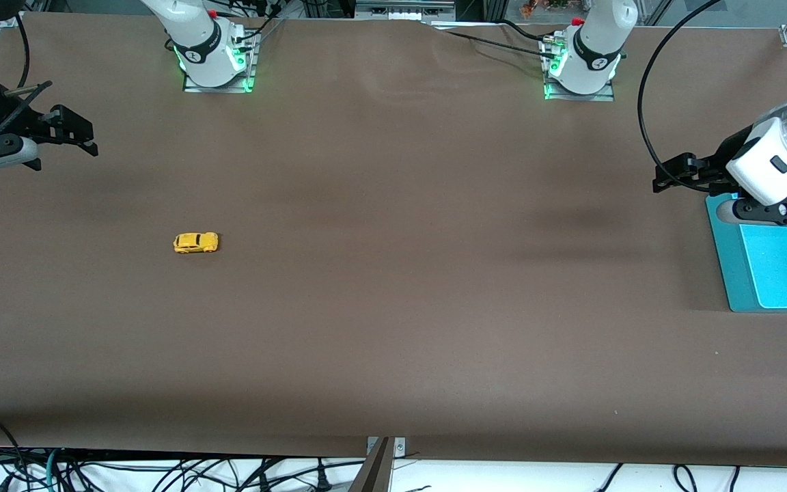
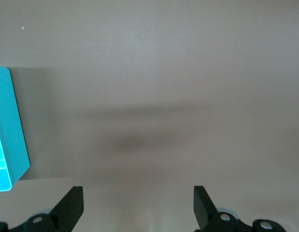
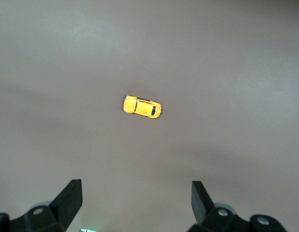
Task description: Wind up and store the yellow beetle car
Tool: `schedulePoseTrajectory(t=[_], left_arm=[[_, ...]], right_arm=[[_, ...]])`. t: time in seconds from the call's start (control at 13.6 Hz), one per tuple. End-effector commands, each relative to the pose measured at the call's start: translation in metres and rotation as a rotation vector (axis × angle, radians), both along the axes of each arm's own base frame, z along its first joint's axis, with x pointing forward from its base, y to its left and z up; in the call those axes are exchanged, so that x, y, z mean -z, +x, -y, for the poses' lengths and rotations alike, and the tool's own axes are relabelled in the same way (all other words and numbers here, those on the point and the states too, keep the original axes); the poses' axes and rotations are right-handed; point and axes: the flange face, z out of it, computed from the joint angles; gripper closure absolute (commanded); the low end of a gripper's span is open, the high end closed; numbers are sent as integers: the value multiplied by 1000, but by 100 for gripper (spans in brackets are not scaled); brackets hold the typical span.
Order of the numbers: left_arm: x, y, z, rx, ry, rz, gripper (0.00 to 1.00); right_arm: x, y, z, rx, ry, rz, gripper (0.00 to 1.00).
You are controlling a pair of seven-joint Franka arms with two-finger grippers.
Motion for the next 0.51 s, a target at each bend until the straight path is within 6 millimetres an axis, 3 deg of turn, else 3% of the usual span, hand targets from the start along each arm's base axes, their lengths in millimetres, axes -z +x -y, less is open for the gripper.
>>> schedulePoseTrajectory(t=[0.0, 0.44], left_arm=[[-7, -2, -2, -4, 23, 10, 0], [-7, -2, -3, -3, 20, 10, 0]], right_arm=[[-6, -1, -1, 25, 17, -22, 0], [-6, -2, -3, 57, 26, -29, 0]])
